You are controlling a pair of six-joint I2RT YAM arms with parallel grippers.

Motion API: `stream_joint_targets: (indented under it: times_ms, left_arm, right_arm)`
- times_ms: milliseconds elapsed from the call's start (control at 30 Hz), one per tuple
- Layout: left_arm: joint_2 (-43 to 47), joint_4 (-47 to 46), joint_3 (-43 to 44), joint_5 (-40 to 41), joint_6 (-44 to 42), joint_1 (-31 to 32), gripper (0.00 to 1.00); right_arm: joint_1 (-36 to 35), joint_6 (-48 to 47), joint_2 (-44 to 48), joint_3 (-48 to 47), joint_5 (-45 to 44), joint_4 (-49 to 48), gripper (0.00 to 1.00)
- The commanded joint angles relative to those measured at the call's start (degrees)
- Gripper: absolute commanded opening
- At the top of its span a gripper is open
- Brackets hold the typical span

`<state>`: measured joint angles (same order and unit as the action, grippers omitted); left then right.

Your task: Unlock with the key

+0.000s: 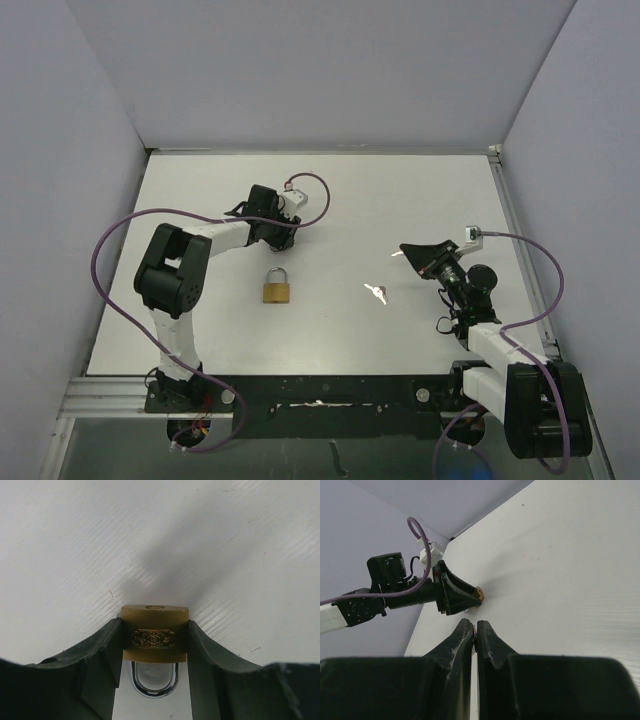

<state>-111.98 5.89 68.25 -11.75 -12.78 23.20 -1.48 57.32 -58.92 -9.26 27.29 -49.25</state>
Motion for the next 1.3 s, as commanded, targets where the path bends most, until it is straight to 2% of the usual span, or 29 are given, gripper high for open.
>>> stream_joint_targets:
  times_ms: [0,200,367,467,633,700,1033,1267]
  left_arm:
    - [-0.6,1.5,1.2,-0.4,-0.4,0.5,0.00]
    - [10.0,-7.4,-4.2,0.2,-0.7,6.5,0.00]
    - [19.7,-24.5,-13.1,0.2,2.7,15.2,0.00]
    - [23.6,-36.4,-20.5,3.0,5.1,20.1,0.00]
    - [25.4,-59.1,-32.1,2.8,10.1,22.4,0.00]
    - [24.5,-65.3,-35.0,3.1,10.5,23.1,0.00]
    - [19.0,-82.3,-40.5,1.9,9.3,26.1,0.00]
    - [18.0,-85.3,-41.8,1.8,7.3,28.3,0.00]
  right_arm:
    - [0.3,-0.4,-0.1,-0.6,0.5,-3.0,0.00]
    - [0.2,-1.4,-0.3,-1.5,-0.6,-1.0,0.00]
    - [-0.3,-3.2,-0.2,-1.9,-1.6,0.0,0.00]
    - [-1.8,-4.5,1.0,-2.1,-3.9,1.9,0.00]
    - [-10.2,-10.3,4.6,-3.7,-14.8,8.5,0.00]
    - [-14.1,-12.1,5.4,-4.3,-19.0,9.9,0.00]
    - [-24.2,-15.7,1.7,-8.0,-25.5,10.1,0.00]
    - [-30.7,-20.1,1.1,-10.1,-31.9,11.7,0.00]
